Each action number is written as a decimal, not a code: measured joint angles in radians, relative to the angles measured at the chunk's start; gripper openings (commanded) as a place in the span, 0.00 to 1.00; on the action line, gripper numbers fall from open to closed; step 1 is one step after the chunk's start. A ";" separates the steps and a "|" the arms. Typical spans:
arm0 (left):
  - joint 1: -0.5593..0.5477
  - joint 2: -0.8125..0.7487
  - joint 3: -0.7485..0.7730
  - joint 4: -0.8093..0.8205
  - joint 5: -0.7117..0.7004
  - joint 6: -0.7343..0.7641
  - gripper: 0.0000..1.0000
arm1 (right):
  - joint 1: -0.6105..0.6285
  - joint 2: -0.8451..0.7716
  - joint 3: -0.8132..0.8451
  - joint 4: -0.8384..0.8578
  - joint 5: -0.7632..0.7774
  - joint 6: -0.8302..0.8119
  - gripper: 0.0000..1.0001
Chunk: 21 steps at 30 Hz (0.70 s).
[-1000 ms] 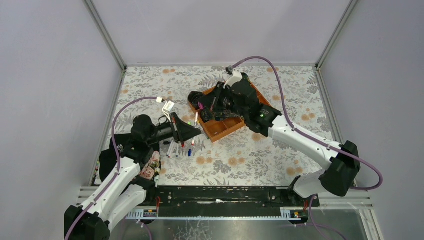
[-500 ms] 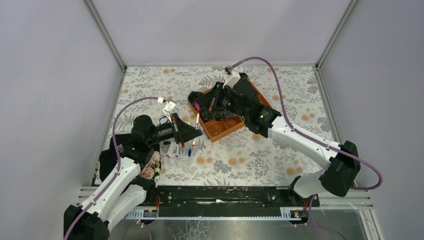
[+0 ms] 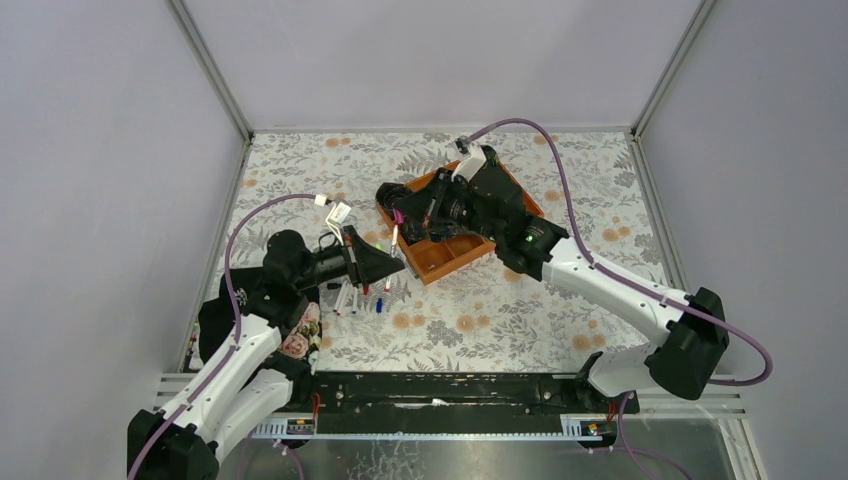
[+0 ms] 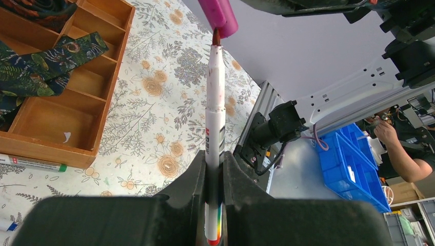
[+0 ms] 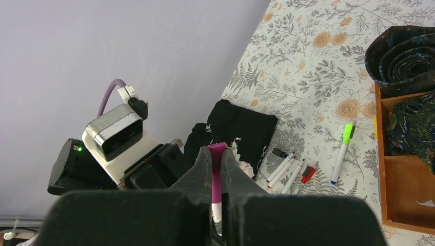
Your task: Insert the pens into the pen caps
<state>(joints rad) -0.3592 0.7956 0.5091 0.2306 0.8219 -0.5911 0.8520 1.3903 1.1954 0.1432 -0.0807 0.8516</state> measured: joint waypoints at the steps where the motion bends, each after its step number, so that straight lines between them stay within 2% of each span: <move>1: 0.000 0.000 0.000 0.000 0.000 0.000 0.00 | 0.000 -0.002 0.000 0.001 0.000 0.002 0.00; 21: -0.002 0.000 0.000 0.000 0.001 0.000 0.00 | 0.000 0.024 0.040 0.000 0.008 -0.004 0.00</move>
<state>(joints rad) -0.3607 0.7952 0.5087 0.2310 0.8230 -0.5911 0.8520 1.4147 1.2354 0.1436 -0.0727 0.8478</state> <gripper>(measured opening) 0.071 0.036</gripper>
